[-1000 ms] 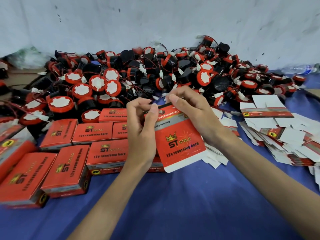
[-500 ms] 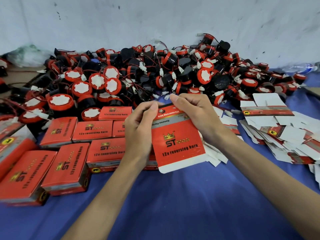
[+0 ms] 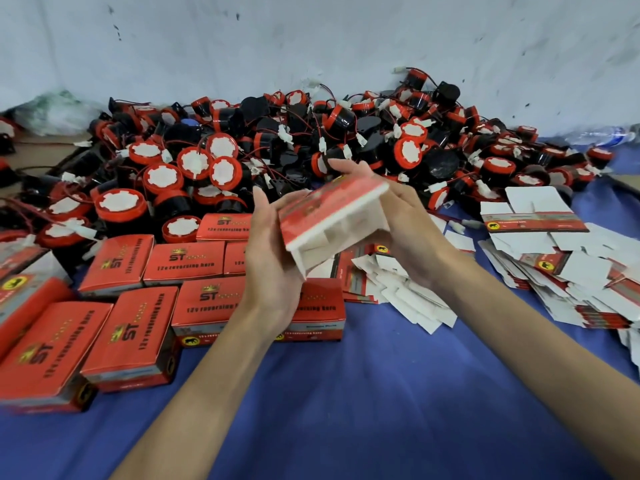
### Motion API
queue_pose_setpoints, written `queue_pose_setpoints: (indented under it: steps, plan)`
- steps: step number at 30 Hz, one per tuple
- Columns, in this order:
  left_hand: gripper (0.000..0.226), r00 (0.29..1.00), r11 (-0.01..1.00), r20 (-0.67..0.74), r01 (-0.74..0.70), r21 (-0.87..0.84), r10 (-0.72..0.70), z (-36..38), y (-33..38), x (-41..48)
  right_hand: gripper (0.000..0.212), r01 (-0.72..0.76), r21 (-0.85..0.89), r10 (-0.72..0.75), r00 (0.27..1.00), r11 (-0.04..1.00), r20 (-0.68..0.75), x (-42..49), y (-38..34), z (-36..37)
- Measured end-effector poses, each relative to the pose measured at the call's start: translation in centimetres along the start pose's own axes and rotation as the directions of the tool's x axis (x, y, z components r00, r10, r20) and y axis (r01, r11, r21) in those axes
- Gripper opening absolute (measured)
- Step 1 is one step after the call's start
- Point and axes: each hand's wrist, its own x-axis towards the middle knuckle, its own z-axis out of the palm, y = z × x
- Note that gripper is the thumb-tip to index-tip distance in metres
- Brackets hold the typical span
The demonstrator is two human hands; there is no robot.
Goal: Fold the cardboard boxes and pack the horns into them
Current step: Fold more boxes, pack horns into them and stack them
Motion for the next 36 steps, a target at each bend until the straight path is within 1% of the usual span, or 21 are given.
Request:
queue_pose_setpoints:
  steps: [1, 2, 4, 5, 6, 7, 10, 11, 13, 14, 16, 17, 19, 21, 22, 24, 26, 31, 33, 34, 36]
  plan:
    - [0.062, 0.999, 0.999, 0.029, -0.034, -0.019, 0.034, -0.1, 0.0, 0.2, 0.031, -0.019, 0.006, 0.019, 0.999, 1.000, -0.047, 0.1, 0.0, 0.0]
    - [0.076, 0.994, 0.998, 0.082, -0.070, 0.002, 0.069, -0.1, -0.1, 0.2, 0.035, -0.043, 0.013, 0.044, 0.995, 0.999, -0.086, 0.1, 0.0, 0.0]
    - [0.109, 0.980, 0.976, 0.162, -0.145, 0.163, 0.119, 0.1, -0.8, 0.1, 0.042, -0.076, 0.019, 0.077, 0.990, 0.997, -0.121, 0.2, -0.2, -0.2]
    - [0.113, 0.975, 0.952, 0.179, -0.178, 0.248, 0.135, 0.2, -1.0, 0.0, 0.042, -0.082, 0.017, 0.083, 0.990, 0.996, -0.118, 0.3, -0.3, -0.3]
    - [0.106, 0.973, 0.929, 0.174, -0.203, 0.309, 0.155, 0.3, -1.2, 0.0, 0.042, -0.083, 0.024, 0.085, 0.992, 0.996, -0.095, 0.3, -0.3, -0.4]
    - [0.096, 0.978, 0.918, 0.128, -0.198, 0.343, 0.163, 0.4, -1.3, 0.1, 0.041, -0.084, 0.055, 0.087, 0.995, 0.995, -0.051, 0.3, -0.4, -0.5]
    - [0.074, 0.988, 0.944, 0.004, -0.149, 0.295, 0.155, 0.1, -1.7, 0.8, 0.031, -0.117, 0.185, 0.090, 0.985, 0.976, 0.145, 0.3, -0.6, -0.6]
    - [0.068, 0.988, 0.950, -0.042, -0.128, 0.284, 0.146, 0.0, -1.7, 0.9, 0.034, -0.129, 0.170, 0.093, 0.974, 0.977, 0.205, 0.3, -0.7, -0.7]
    - [0.051, 0.977, 0.967, -0.181, -0.062, 0.245, 0.109, -0.3, -1.8, 1.1, 0.040, -0.110, 0.012, 0.103, 0.958, 0.994, 0.269, 0.1, -0.7, -0.6]
    - [0.045, 0.969, 0.970, -0.230, -0.032, 0.241, 0.089, -0.4, -1.8, 1.1, 0.048, -0.085, -0.065, 0.099, 0.959, 0.994, 0.267, -0.1, -0.7, -0.4]
    - [0.040, 0.967, 0.972, -0.243, -0.020, 0.233, 0.079, -0.3, -1.7, 1.1, 0.067, -0.045, -0.096, 0.065, 0.973, 0.994, 0.220, -0.4, -0.2, 0.3]
    - [0.044, 0.968, 0.975, -0.238, -0.031, 0.219, 0.084, -0.2, -1.6, 1.1, 0.072, -0.038, -0.074, 0.051, 0.980, 0.997, 0.190, -0.5, 0.0, 0.6]
    - [0.064, 0.968, 0.979, -0.234, -0.043, 0.199, 0.090, 0.1, -1.2, 1.0, 0.074, -0.047, -0.016, 0.048, 0.988, 0.999, 0.147, -0.6, 0.3, 1.0]
    - [0.080, 0.971, 0.977, -0.220, -0.045, 0.208, 0.091, 0.3, -0.8, 0.8, 0.075, -0.062, 0.052, 0.056, 0.992, 0.997, 0.114, -0.6, 0.5, 1.2]
    - [0.079, 0.973, 0.974, -0.208, -0.047, 0.224, 0.095, 0.3, -0.9, 0.8, 0.074, -0.069, 0.084, 0.061, 0.993, 0.994, 0.103, -0.6, 0.6, 1.2]
    - [0.068, 0.975, 0.970, -0.204, -0.041, 0.241, 0.092, 0.3, -0.9, 0.7, 0.072, -0.080, 0.128, 0.069, 0.994, 0.989, 0.088, -0.6, 0.7, 1.4]
    - [0.064, 0.975, 0.973, -0.202, -0.042, 0.228, 0.090, 0.4, -0.7, 0.5, 0.069, -0.075, 0.159, 0.065, 0.995, 0.984, 0.070, -0.7, 1.0, 1.8]
    - [0.067, 0.970, 0.989, -0.233, -0.036, 0.145, 0.069, 0.6, -0.3, 0.0, 0.049, 0.039, 0.159, -0.029, 0.997, 0.986, -0.064, -1.6, 1.4, 3.5]
    - [0.067, 0.965, 0.989, -0.251, -0.039, 0.141, 0.073, 0.7, -0.1, 0.0, 0.048, 0.069, 0.174, -0.055, 0.995, 0.982, -0.085, -1.9, 1.5, 3.9]
    - [0.065, 0.965, 0.991, -0.252, -0.045, 0.127, 0.076, 0.7, -0.2, 0.1, 0.048, 0.080, 0.180, -0.063, 0.993, 0.980, -0.097, -2.0, 1.5, 4.0]
    - [0.049, 0.960, 0.994, -0.267, -0.058, 0.093, 0.081, 0.6, -0.3, 0.2, 0.048, 0.108, 0.169, -0.085, 0.987, 0.980, -0.138, -2.2, 1.6, 4.3]
